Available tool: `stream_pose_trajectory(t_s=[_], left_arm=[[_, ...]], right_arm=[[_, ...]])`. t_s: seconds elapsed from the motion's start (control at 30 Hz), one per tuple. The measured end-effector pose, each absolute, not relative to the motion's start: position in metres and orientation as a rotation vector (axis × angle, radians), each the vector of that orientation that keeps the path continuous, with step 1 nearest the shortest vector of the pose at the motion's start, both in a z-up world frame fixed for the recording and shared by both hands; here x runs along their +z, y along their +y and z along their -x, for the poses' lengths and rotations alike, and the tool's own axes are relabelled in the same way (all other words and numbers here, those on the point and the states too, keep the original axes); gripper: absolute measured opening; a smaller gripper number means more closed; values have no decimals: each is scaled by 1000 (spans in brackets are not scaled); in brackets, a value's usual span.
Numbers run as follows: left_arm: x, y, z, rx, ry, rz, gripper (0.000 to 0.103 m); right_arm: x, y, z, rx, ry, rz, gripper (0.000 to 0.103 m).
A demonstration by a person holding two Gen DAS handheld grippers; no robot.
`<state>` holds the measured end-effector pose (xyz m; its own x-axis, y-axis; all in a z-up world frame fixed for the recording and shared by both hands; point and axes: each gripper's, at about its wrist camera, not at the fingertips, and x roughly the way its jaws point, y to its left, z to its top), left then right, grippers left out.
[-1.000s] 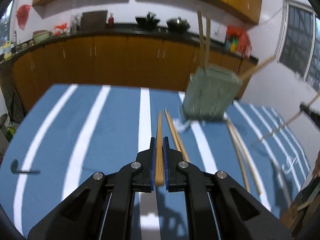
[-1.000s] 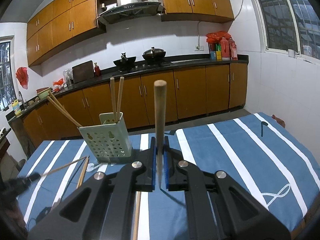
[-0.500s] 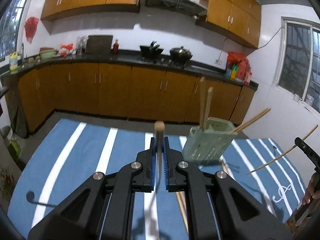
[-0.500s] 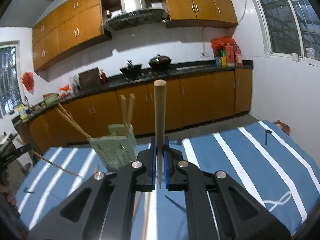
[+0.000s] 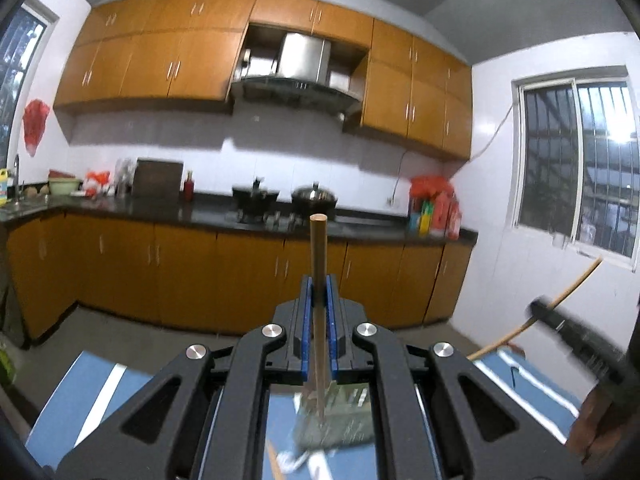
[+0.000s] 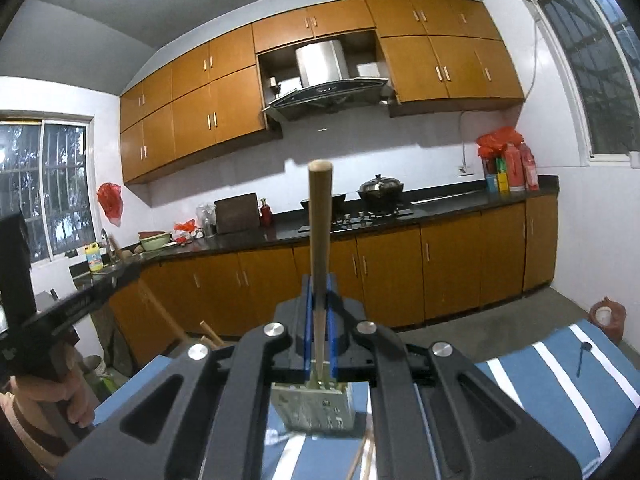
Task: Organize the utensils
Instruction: 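Insert the left gripper's chopstick into the holder and open it while the right gripper does likewise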
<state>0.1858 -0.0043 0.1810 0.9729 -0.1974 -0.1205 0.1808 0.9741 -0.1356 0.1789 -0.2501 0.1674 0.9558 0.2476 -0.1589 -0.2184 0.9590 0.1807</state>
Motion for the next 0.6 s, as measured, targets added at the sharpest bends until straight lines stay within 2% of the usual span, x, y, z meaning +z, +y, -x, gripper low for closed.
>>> stream_pose_trajectory(t_s=[0.2, 0.4, 0.5, 0.57, 0.6], left_arm=[[161, -21, -216, -172, 102, 126, 7], [126, -29, -237, -187, 199, 117, 7], [115, -28, -240, -183, 242, 119, 8], [114, -27, -239, -179, 249, 116, 9], [115, -26, -237, -178, 247, 114, 13]], right_arm=[[138, -237, -235, 223, 281, -155, 7], [116, -231, -266, 227, 365, -162, 8], [111, -226, -270, 229, 387, -168, 13], [111, -225, -269, 229, 385, -170, 20], [112, -225, -268, 227, 380, -170, 21]])
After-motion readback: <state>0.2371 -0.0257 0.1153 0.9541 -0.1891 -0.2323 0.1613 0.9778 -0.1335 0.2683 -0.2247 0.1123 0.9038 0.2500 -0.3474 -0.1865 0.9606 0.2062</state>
